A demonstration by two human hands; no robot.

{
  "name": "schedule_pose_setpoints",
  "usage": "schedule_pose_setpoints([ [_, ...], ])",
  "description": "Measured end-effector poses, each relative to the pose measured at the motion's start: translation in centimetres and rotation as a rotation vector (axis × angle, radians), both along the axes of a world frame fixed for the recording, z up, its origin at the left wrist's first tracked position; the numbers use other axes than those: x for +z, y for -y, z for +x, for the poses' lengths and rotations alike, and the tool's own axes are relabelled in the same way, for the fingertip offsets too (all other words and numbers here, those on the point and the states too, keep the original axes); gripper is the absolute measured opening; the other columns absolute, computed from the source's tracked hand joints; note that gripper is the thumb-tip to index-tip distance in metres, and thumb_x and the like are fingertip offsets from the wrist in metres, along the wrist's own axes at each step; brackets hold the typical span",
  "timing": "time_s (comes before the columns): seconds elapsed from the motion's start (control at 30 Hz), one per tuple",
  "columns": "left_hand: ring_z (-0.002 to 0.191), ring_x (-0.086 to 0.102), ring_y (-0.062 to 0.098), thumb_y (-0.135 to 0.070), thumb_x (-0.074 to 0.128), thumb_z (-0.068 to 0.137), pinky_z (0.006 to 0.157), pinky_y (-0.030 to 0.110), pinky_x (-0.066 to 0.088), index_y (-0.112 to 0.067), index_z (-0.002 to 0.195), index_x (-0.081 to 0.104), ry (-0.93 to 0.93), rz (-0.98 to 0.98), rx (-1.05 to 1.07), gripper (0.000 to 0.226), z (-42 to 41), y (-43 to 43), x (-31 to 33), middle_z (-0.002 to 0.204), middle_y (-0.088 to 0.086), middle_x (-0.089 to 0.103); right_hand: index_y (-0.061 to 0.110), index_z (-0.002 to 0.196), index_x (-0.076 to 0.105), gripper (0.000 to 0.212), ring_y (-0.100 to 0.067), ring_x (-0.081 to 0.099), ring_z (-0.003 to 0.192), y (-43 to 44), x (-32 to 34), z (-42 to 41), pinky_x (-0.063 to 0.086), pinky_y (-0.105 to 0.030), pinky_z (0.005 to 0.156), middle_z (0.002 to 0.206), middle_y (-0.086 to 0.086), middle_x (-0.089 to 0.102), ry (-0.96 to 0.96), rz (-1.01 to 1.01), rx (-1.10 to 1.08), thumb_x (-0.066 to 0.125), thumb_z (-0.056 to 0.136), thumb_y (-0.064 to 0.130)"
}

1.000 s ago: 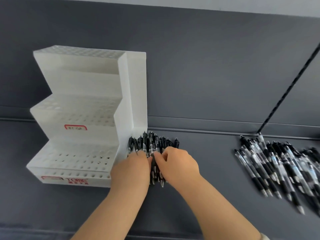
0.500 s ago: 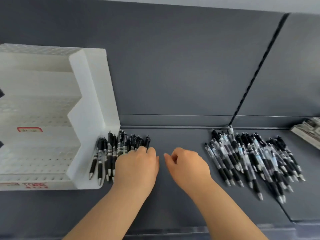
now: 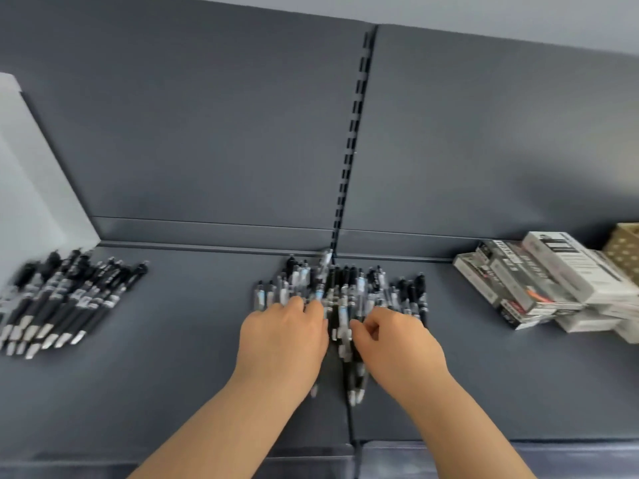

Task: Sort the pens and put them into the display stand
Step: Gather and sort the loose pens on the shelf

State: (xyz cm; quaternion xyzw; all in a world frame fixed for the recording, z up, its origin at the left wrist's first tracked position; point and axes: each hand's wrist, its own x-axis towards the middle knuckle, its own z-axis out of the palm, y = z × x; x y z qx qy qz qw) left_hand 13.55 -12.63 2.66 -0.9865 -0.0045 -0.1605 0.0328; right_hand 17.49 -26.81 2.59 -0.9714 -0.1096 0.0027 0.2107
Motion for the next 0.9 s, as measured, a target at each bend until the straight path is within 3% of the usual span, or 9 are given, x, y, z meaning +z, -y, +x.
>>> schedule_pose_setpoints([
  [0.2, 0.054, 0.055, 0.014, -0.038, 0.051, 0.091, 0.043, 0.022, 0.014, -0.022, 0.082, 0.060, -0.053, -0.061, 0.040, 0.021, 0.4, 6.4, -0.7, 0.069, -0.006, 0.055, 0.021, 0.066, 0.042, 0.037, -0.021, 0.052, 0.063, 7.5, -1.5, 1.4, 0.036, -0.026, 0.050, 0.065, 0.002, 0.055, -0.068, -0.037, -0.037, 0.044, 0.094, 0.045],
  [0.33, 0.077, 0.059, 0.014, -0.038, 0.026, 0.100, 0.049, 0.025, 0.027, -0.024, 0.105, 0.054, -0.059, -0.046, 0.052, 0.032, 0.5, 8.9, -1.1, 0.090, -0.007, 0.057, 0.019, 0.075, 0.049, 0.034, -0.023, 0.054, 0.071, 10.0, -2.0, 2.1, 0.042, -0.026, 0.058, 0.075, 0.002, 0.059, -0.092, -0.052, -0.048, 0.042, 0.094, 0.046],
  [0.47, 0.086, 0.058, 0.013, -0.038, 0.020, 0.101, 0.059, 0.026, 0.037, -0.025, 0.114, 0.048, -0.110, -0.002, 0.049, 0.033, 0.7, 10.0, -1.1, 0.100, -0.008, 0.055, 0.017, 0.088, 0.056, 0.031, -0.023, 0.052, 0.073, 11.1, -2.1, 3.7, 0.040, -0.026, 0.061, 0.081, 0.002, 0.057, -0.069, -0.083, -0.080, 0.041, 0.094, 0.044],
  [0.57, 0.083, 0.057, 0.012, -0.039, 0.021, 0.100, 0.051, 0.024, 0.031, -0.026, 0.112, 0.048, -0.111, 0.006, 0.078, 0.033, 0.7, 9.8, -0.9, 0.096, -0.009, 0.055, 0.014, 0.092, 0.055, 0.031, -0.024, 0.050, 0.073, 10.5, -2.2, 5.3, 0.039, -0.027, 0.062, 0.085, -0.001, 0.058, -0.069, -0.122, -0.088, 0.041, 0.094, 0.041],
  [0.63, 0.081, 0.056, 0.011, -0.039, 0.021, 0.100, 0.049, 0.024, 0.027, -0.027, 0.111, 0.049, -0.107, 0.001, 0.093, 0.033, 0.6, 9.8, -0.6, 0.094, -0.009, 0.054, 0.013, 0.083, 0.049, 0.029, -0.026, 0.049, 0.072, 10.0, -2.2, 6.2, 0.039, -0.027, 0.063, 0.081, -0.002, 0.056, -0.100, -0.154, -0.083, 0.041, 0.092, 0.039],
  [0.77, 0.084, 0.058, 0.014, -0.039, 0.020, 0.101, 0.061, 0.027, 0.043, -0.025, 0.111, 0.047, -0.119, -0.004, 0.103, 0.032, 0.5, 10.5, -0.2, 0.098, -0.008, 0.055, 0.014, 0.063, 0.037, 0.033, -0.019, 0.044, 0.056, 9.4, -1.9, 7.2, 0.030, -0.021, 0.051, 0.064, 0.001, 0.046, -0.177, -0.167, -0.089, 0.044, 0.088, 0.033],
  [0.83, 0.073, 0.059, 0.015, -0.040, 0.034, 0.098, 0.052, 0.025, 0.037, -0.024, 0.102, 0.054, -0.135, -0.023, 0.113, 0.026, 0.8, 10.6, -0.2, 0.088, -0.006, 0.057, 0.014, 0.062, 0.038, 0.031, -0.016, 0.040, 0.052, 9.2, -1.8, 7.4, 0.029, -0.019, 0.049, 0.063, 0.001, 0.046, -0.201, -0.151, -0.091, 0.045, 0.086, 0.033],
  [0.9, 0.048, 0.054, 0.016, -0.037, 0.066, 0.081, 0.042, 0.021, 0.025, -0.019, 0.077, 0.062, -0.135, -0.067, 0.073, 0.019, 1.1, 10.8, 0.2, 0.063, -0.005, 0.054, 0.014, 0.062, 0.039, 0.032, -0.015, 0.040, 0.051, 9.2, -1.6, 7.3, 0.030, -0.019, 0.049, 0.062, 0.001, 0.046, -0.210, -0.151, -0.086, 0.047, 0.085, 0.034],
])
